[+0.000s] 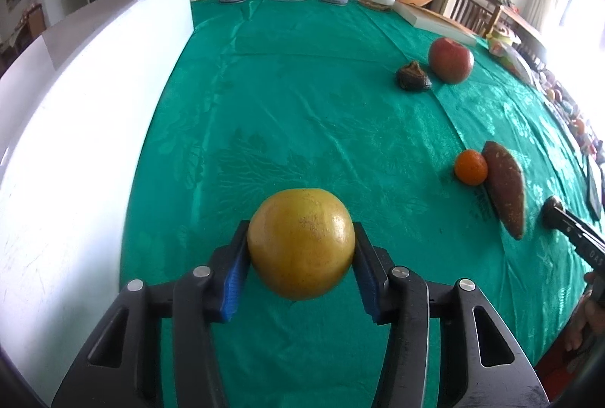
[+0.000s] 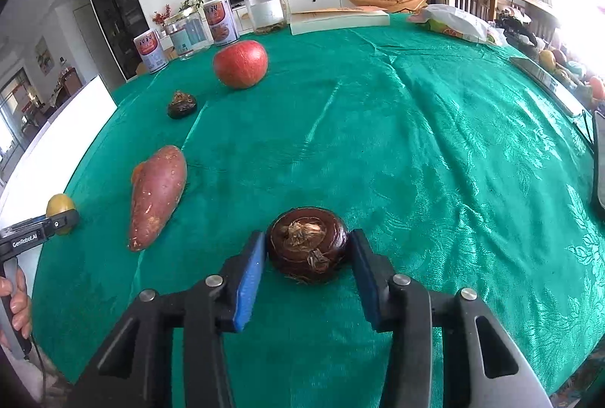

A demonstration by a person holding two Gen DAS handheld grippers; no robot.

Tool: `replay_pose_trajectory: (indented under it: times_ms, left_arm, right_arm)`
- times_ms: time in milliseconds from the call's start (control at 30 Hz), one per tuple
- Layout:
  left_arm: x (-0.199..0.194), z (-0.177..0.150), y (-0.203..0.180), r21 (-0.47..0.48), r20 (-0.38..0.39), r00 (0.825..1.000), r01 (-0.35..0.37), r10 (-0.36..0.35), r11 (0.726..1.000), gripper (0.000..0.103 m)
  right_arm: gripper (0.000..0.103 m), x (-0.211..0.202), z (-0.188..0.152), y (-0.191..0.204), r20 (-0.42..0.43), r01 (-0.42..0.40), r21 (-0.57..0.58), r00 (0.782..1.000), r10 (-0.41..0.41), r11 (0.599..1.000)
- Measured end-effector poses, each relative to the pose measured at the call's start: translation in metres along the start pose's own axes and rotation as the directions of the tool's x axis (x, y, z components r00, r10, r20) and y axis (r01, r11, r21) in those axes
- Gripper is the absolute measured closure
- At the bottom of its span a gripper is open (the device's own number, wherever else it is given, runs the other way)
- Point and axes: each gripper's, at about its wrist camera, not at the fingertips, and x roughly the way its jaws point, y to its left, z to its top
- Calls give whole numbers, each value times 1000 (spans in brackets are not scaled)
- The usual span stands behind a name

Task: Organize fruits
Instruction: 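Carry both fruits over the white box and open both grippers to drop them, then withdraw both grippers from the box back over the table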

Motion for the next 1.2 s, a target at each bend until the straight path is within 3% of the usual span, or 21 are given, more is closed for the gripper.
replay_pose_trajectory:
  times_ms: [100,167,233,300,367,467,533,600,733,900,967,1033,1067,1200]
  left_arm:
    - [-35,-5,0,-41,18,993,119,-119,992,52]
    - [-67,-6,3,-60,34,977,211,-209,976,52]
    - [-102,-2,13,-93,64,953,300,-295,949,52]
    - [-138,4,30,-126,118,933,355,-341,926,52]
    - [-167,11,56,-158,183,929,351,-322,923,52]
    - [-186,18,102,-229,232,949,265,-212,937,51]
    - [-178,18,139,-311,207,971,185,-124,932,51]
    - [-160,12,176,-402,140,989,108,-56,909,51]
    - [-129,-8,223,-500,20,999,-16,30,866,51]
    - [-111,-25,234,-531,-58,995,-99,80,842,49]
    - [-115,-27,232,-533,-43,994,-112,105,839,25]
    - [-125,-26,226,-527,-6,990,-123,141,841,14]
    - [-131,-22,221,-514,17,987,-126,157,848,13]
    - [-143,-12,190,-442,81,980,-129,183,887,10]
  right_arm:
    - [58,-20,2,1,44,-64,57,997,62,996]
    - [58,-36,8,14,66,-140,68,989,136,988]
    - [58,-50,19,43,66,-225,34,973,222,974]
    - [58,-57,32,86,26,-330,-18,943,331,944]
    - [58,-60,41,144,-34,-426,-105,905,425,899]
    - [58,-61,45,236,-130,-547,-219,837,531,808]
    - [58,-56,44,293,-198,-610,-261,792,577,748]
    - [58,-47,42,344,-259,-634,-312,774,578,708]
    - [58,-17,33,412,-353,-624,-379,780,516,684]
    - [57,15,23,443,-417,-589,-398,799,433,703]
    - [51,16,26,443,-393,-564,-407,819,419,719]
    - [41,5,32,430,-338,-546,-408,835,435,731]
    - [33,-3,38,421,-296,-518,-419,854,427,746]
    - [16,-33,47,369,-127,-396,-438,916,381,807]
